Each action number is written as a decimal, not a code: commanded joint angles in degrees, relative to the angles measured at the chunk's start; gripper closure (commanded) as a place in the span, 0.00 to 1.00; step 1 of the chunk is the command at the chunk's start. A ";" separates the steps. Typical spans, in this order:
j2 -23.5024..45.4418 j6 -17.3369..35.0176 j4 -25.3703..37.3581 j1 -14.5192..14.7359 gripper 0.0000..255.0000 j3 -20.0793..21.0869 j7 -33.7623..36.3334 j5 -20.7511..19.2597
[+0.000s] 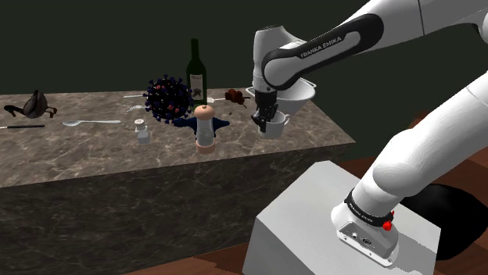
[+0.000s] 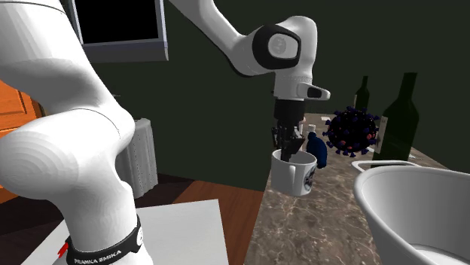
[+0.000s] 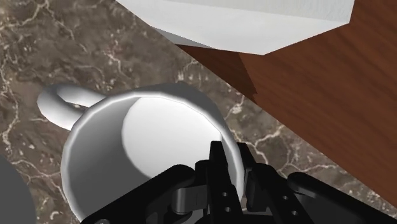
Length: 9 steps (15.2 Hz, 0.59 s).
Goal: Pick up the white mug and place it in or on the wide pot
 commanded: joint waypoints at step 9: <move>-3.38 -8.36 5.03 0.10 1.00 -0.49 -0.90 0.56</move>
